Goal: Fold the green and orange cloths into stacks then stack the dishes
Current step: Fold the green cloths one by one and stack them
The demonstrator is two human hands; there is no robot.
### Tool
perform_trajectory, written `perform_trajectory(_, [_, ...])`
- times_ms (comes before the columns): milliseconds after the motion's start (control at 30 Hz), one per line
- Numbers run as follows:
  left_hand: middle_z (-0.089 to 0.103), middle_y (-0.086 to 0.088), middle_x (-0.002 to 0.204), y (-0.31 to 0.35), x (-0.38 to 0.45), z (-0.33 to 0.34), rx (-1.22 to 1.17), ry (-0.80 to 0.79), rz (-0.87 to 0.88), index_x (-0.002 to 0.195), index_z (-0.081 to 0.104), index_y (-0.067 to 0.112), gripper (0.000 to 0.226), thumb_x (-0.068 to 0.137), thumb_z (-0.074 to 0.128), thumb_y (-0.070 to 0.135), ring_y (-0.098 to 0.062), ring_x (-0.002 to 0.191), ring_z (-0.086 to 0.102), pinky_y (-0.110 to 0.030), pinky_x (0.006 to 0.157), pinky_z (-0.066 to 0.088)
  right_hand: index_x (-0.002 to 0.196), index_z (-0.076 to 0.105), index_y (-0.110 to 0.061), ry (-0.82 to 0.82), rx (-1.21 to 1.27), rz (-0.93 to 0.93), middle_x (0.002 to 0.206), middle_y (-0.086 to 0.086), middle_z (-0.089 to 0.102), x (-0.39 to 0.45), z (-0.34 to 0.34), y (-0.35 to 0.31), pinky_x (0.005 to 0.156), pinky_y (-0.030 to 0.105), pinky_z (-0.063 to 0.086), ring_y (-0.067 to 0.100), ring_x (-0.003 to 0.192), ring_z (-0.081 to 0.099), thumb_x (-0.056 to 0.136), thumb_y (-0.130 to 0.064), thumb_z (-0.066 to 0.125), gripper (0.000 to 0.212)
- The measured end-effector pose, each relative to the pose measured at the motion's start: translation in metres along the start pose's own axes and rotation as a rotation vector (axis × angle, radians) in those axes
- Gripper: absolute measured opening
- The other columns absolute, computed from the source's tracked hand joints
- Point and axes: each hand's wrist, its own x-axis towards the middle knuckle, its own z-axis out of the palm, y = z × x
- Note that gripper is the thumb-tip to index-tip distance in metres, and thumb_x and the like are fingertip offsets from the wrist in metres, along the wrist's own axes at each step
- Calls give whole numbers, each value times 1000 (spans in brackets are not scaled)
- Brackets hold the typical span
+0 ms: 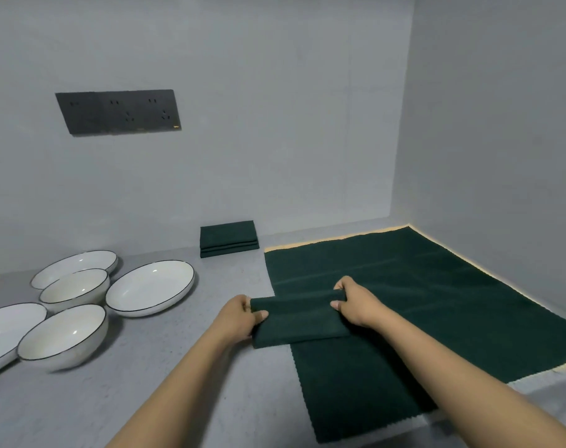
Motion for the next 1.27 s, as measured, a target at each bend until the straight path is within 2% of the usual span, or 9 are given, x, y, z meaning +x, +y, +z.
perform_trajectory(133, [52,1,72,9,13,-15,-79,267,58,91,43,16,20,90,63,16,-15,68,54,-25,58,39,112,35,-17,107,235,-61,68,0,42,22,7,-24,57,23,37,15,66,43,93,-15,55,27])
perform_trajectory(200, [50,1,74,12,25,-23,-106,350,106,103,37,15,27,91,62,16,-18,71,53,-28,63,36,102,35,-18,159,289,-78,63,1,42,40,12,-37,53,22,35,16,61,40,92,-14,56,24])
perform_trajectory(300, [49,1,72,14,58,-39,-81,456,157,103,34,15,28,92,59,15,-19,70,49,-28,58,34,86,44,-15,225,359,-110,62,-3,44,80,21,-56,49,15,32,12,57,39,90,-15,61,17])
perform_trajectory(467, [51,6,75,21,114,-63,-33,569,214,87,50,11,13,90,62,16,-17,79,50,-12,56,33,87,63,-17,212,494,-110,76,-10,56,141,28,-82,64,14,39,10,79,53,88,-22,64,5])
perform_trajectory(567, [57,1,95,27,141,-75,-78,581,188,100,55,10,17,89,64,21,-18,97,56,-19,75,37,108,65,-16,139,555,-132,102,-4,60,171,34,-92,89,21,41,10,101,54,85,-24,68,25])
perform_trajectory(801, [49,-7,137,23,216,-100,-107,537,101,134,47,7,50,89,63,22,-24,121,50,-30,100,40,138,46,-13,19,567,-200,142,-1,46,248,61,-128,105,25,33,15,128,43,91,-20,62,51])
perform_trajectory(968, [38,-9,144,20,265,-105,-30,486,69,143,36,9,60,90,61,23,-27,125,46,-35,105,40,144,36,-9,23,438,-229,149,4,37,299,80,-144,109,25,28,21,135,37,95,-21,55,54])
perform_trajectory(1135, [39,-15,140,11,286,-102,193,536,0,139,41,8,53,93,56,30,-33,127,41,-41,108,34,145,34,-12,28,301,-236,149,8,35,321,97,-146,115,38,26,28,137,31,95,-28,52,55])
perform_trajectory(1268, [33,-17,142,3,293,-94,320,504,-90,135,42,6,50,98,41,39,-33,131,31,-40,107,28,148,29,-17,29,143,-229,151,6,26,329,110,-140,113,36,20,26,139,20,99,-34,41,53])
